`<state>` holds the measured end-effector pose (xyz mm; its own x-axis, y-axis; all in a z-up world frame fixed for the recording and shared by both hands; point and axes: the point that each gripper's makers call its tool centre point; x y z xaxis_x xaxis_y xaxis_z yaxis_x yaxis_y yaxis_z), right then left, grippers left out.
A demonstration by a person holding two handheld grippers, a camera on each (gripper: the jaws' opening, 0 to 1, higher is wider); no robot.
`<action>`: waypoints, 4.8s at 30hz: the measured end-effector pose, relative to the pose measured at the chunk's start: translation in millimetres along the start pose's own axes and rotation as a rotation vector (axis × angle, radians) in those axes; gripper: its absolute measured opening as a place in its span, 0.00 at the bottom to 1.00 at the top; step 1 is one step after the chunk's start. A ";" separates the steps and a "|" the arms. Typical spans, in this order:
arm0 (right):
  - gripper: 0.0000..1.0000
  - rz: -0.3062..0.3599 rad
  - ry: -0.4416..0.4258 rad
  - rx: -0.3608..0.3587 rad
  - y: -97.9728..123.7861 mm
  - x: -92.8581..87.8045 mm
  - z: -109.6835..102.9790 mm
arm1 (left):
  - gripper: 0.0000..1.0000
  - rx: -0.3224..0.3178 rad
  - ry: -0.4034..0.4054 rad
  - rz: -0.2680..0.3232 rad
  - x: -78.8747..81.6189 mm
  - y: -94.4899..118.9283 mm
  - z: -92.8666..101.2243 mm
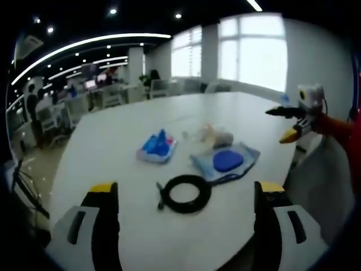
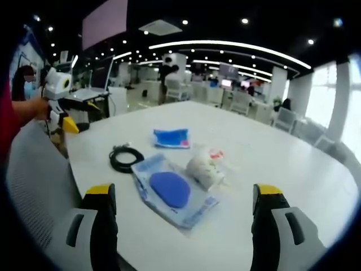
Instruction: Arrange the tabletop items into an orderly group along one side of the table until the central work area is clear of visible clutter.
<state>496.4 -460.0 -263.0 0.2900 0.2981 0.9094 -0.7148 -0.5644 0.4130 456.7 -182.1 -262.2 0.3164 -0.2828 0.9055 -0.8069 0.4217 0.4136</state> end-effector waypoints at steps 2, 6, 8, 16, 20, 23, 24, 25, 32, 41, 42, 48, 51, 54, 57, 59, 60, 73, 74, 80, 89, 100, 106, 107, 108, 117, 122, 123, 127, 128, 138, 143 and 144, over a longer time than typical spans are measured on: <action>0.99 0.004 0.010 0.004 -3.1 5.6 1.0 | 0.96 -0.009 -0.001 0.007 3.7 -3.8 2.1; 0.99 0.015 0.035 0.010 -8.7 17.8 4.8 | 0.96 -0.019 -0.013 0.007 6.8 -11.1 0.9; 0.99 0.018 0.047 0.014 -12.5 23.5 6.8 | 0.96 -0.022 -0.021 0.006 9.3 -14.2 -1.3; 0.98 0.018 0.115 0.058 -43.8 49.1 12.3 | 0.95 -0.026 -0.080 0.004 31.4 -35.0 -14.5; 0.97 0.021 0.135 0.078 -62.5 61.0 13.9 | 0.95 -0.026 -0.094 0.001 40.9 -49.3 -20.4; 0.97 0.021 0.150 0.095 -78.0 68.7 13.7 | 0.95 -0.027 -0.109 -0.001 48.3 -60.1 -23.5; 0.97 0.021 0.152 0.096 -79.0 69.1 13.6 | 0.95 -0.026 -0.115 -0.003 49.7 -62.6 -24.3; 0.97 0.018 0.158 0.103 -84.4 71.1 13.8 | 0.95 -0.025 -0.123 -0.005 51.7 -66.9 -26.1; 0.96 0.008 0.171 0.128 -109.4 79.5 15.9 | 0.94 -0.017 -0.120 -0.050 44.1 -89.6 -37.7; 0.95 -0.025 0.179 0.160 -144.6 82.4 17.2 | 0.91 -0.001 -0.102 -0.083 39.4 -112.9 -53.2; 0.95 -0.028 0.181 0.163 -147.7 82.7 17.0 | 0.91 0.000 -0.095 -0.086 39.1 -115.3 -54.3; 0.93 -0.062 0.192 0.180 -170.7 79.2 19.0 | 0.89 0.001 -0.072 -0.116 29.5 -130.8 -61.9; 0.93 -0.085 0.210 0.188 -180.9 76.6 19.7 | 0.88 0.001 -0.061 -0.123 26.4 -135.9 -65.2; 0.91 -0.096 0.218 0.191 -192.6 76.2 21.8 | 0.87 0.008 -0.052 -0.134 22.1 -141.3 -70.0; 0.89 -0.110 0.217 0.196 -204.7 74.4 22.0 | 0.86 0.009 -0.037 -0.143 17.3 -147.1 -74.3; 0.88 -0.118 0.216 0.204 -211.9 72.9 20.0 | 0.86 0.012 -0.031 -0.150 14.3 -151.0 -76.4; 0.88 -0.119 0.215 0.208 -213.3 72.6 19.3 | 0.85 0.011 -0.030 -0.153 12.9 -153.1 -77.5; 0.76 -0.150 0.213 0.236 -255.7 62.9 15.1 | 0.77 0.013 0.005 -0.204 -5.0 -183.4 -88.5; 0.76 -0.152 0.211 0.236 -258.3 62.9 14.7 | 0.76 0.013 0.008 -0.206 -6.1 -185.8 -89.1; 0.72 -0.167 0.208 0.245 -276.6 60.8 12.8 | 0.71 0.017 0.006 -0.221 -10.2 -193.9 -91.3; 0.61 -0.183 0.217 0.245 -302.0 59.6 9.3 | 0.64 0.034 0.006 -0.263 -20.6 -203.5 -100.9; 0.53 -0.229 0.211 0.273 -327.8 47.3 3.8 | 0.56 0.016 0.013 -0.291 -29.8 -214.5 -98.2; 0.50 -0.243 0.210 0.280 -336.3 43.9 0.4 | 0.54 0.015 0.026 -0.310 -36.3 -217.8 -97.9; 0.49 -0.248 0.214 0.285 -337.3 42.7 -1.7 | 0.54 0.017 0.030 -0.313 -36.9 -218.0 -98.5; 0.47 -0.252 0.217 0.291 -338.1 41.3 -3.6 | 0.52 0.016 0.038 -0.315 -37.8 -218.7 -99.0; 0.34 -0.291 0.227 0.312 -343.9 32.6 -12.8 | 0.44 0.025 0.059 -0.321 -39.8 -220.7 -100.5; 0.30 -0.301 0.221 0.306 -344.9 31.4 -10.9 | 0.41 0.033 0.051 -0.321 -39.9 -221.2 -101.7; 0.27 -0.303 0.222 0.304 -344.8 31.3 -10.3 | 0.40 0.034 0.050 -0.323 -40.4 -221.1 -101.9; 0.18 -0.335 0.240 0.296 -342.3 27.2 -5.9 | 0.36 0.036 0.044 -0.331 -42.2 -221.1 -101.8; 0.16 -0.337 0.240 0.291 -343.0 27.2 -4.8 | 0.35 0.037 0.043 -0.331 -42.3 -221.2 -101.8; 0.07 -0.342 0.241 0.282 -342.5 27.1 -2.1 | 0.19 0.061 0.026 -0.331 -41.2 -221.7 -107.5; 0.06 -0.342 0.242 0.285 -341.5 26.7 -3.7 | 0.08 0.078 0.027 -0.329 -38.5 -220.8 -111.7; 0.05 -0.343 0.241 0.285 -341.4 26.6 -3.9 | 0.07 0.082 0.023 -0.333 -38.7 -220.4 -112.8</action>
<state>745.7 -256.5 -380.0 0.2988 0.6531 0.6959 -0.3920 -0.5809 0.7134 678.5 -166.9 -377.7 0.5793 -0.3733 0.7246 -0.6950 0.2382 0.6784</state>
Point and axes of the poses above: the point that each gripper's makers call its tool centre point, and the gripper's own axes: y roughly backward along the fingers, z roughly to its right, x roughly out of its top, and after that the axes turned 7 degrees about -y, right-handed
